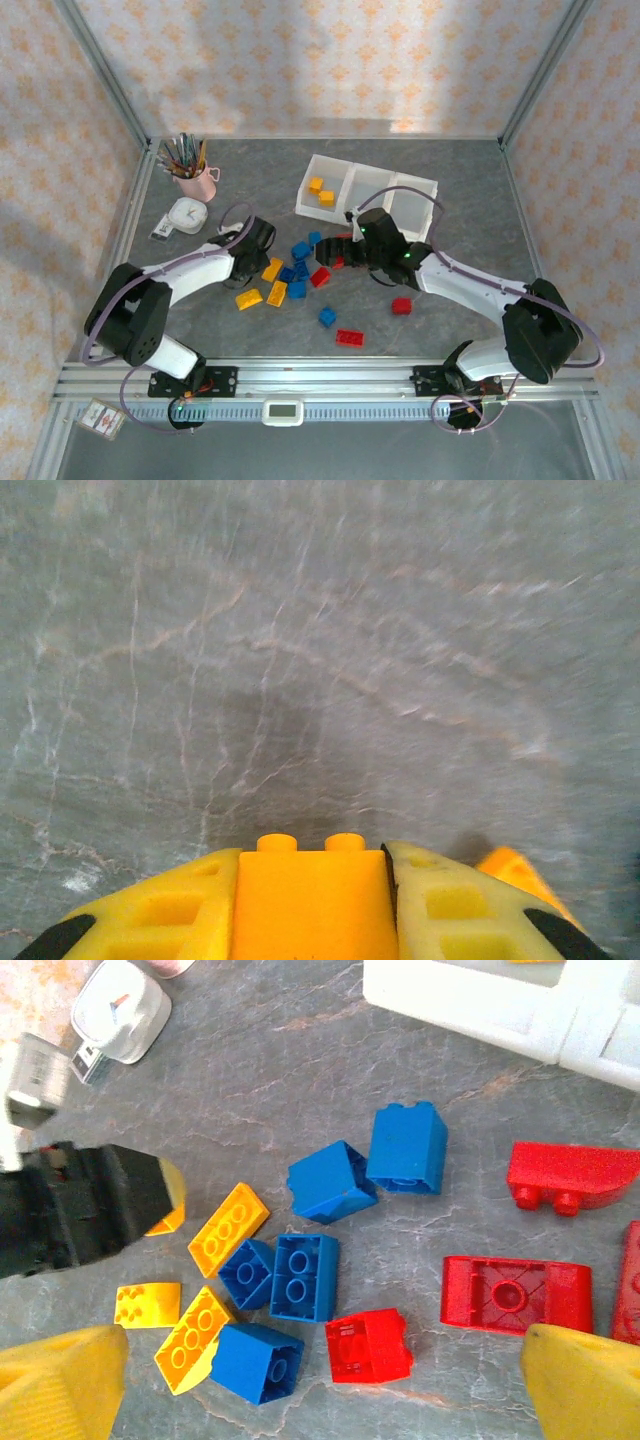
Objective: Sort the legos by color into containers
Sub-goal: Pick up the lego from the middle-left of the table, then place the lego in the container.
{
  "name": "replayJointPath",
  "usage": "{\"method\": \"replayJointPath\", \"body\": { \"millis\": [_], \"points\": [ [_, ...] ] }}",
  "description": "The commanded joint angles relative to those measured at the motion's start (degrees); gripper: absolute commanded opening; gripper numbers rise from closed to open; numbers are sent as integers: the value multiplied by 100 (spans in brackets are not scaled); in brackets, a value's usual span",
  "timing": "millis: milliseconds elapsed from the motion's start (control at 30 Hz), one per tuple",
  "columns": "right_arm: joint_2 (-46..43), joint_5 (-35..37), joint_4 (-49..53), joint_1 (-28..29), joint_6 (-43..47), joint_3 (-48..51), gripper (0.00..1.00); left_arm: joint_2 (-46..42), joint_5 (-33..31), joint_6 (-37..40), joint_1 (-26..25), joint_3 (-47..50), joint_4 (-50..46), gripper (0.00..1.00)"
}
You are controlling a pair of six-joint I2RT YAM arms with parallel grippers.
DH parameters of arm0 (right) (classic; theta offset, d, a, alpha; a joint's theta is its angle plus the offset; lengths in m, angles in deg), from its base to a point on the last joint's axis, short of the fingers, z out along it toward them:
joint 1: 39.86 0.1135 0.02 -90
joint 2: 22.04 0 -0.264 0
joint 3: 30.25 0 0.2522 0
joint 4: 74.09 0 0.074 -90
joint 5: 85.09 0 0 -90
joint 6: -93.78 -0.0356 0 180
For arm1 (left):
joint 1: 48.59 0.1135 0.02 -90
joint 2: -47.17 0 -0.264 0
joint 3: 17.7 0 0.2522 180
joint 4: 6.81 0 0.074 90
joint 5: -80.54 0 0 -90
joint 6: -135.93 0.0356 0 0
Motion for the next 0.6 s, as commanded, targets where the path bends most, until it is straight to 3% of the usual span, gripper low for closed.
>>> {"method": "replayJointPath", "body": {
  "millis": [0,233,567],
  "points": [
    [-279,313,162,-210,83,-244,100,-304,-334,32,-102,-522,-279,19],
    [-467,322,284,-790,166,-226,100,247,-378,308,-387,-1979,-375,18],
    [-292,319,202,-1700,38,-243,100,2335,-282,803,-575,-4588,-262,18]
  ]
}}
